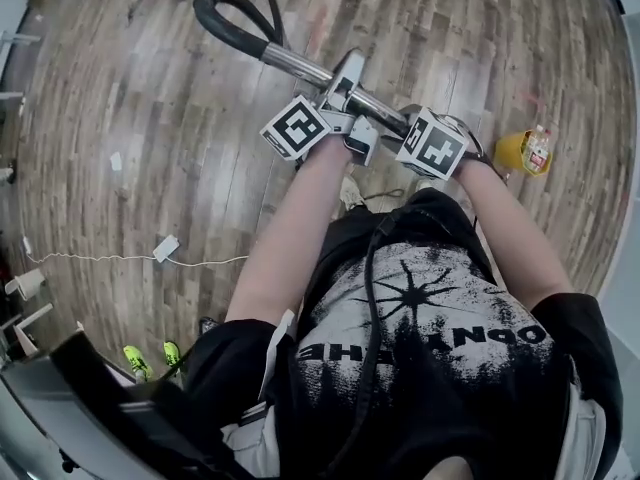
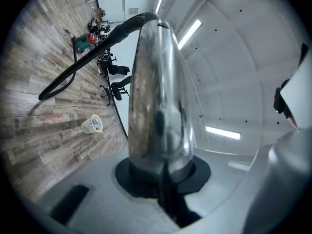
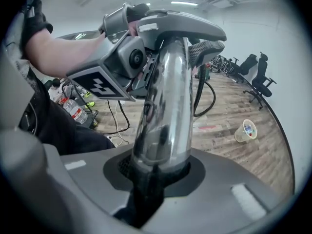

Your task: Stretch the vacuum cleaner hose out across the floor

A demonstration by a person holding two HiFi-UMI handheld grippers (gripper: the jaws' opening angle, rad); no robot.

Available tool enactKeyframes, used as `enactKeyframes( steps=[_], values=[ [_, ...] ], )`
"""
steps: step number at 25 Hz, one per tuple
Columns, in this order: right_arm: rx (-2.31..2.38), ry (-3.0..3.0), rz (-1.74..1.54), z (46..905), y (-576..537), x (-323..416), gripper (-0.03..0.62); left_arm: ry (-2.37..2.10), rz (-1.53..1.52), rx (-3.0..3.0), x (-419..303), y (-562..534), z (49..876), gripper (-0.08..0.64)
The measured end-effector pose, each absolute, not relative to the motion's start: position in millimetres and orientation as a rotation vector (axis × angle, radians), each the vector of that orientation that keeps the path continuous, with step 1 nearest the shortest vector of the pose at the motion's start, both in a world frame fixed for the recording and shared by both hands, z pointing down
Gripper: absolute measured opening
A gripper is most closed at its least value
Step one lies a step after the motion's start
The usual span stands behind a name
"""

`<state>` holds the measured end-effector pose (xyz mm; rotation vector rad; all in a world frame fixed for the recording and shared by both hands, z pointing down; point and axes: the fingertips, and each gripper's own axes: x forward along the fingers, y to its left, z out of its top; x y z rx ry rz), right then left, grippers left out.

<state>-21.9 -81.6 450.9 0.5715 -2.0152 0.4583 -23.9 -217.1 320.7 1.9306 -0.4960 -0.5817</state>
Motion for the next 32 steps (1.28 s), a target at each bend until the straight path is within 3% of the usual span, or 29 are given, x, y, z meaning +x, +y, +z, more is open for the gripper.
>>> enactKeyframes(
  steps=[8, 20, 32],
  values=[
    [0.486, -2.038, 0.428, 436.7, -67.3, -16.4, 0.097, -0.584, -0.611, 1.919, -26.3, -203.7, 307.1, 0.044],
    [0.398, -2.108, 0.360, 459.7, 100.9, 113.6, 0.097, -0.701, -0.639, 1.942, 97.8, -30.8, 325.9, 0.046],
    [0.343, -2.166, 0.359, 440.1, 119.9, 112.3, 0.097, -0.758, -0.628, 1.942, 101.1, -12.6, 310.9, 0.046]
  ],
)
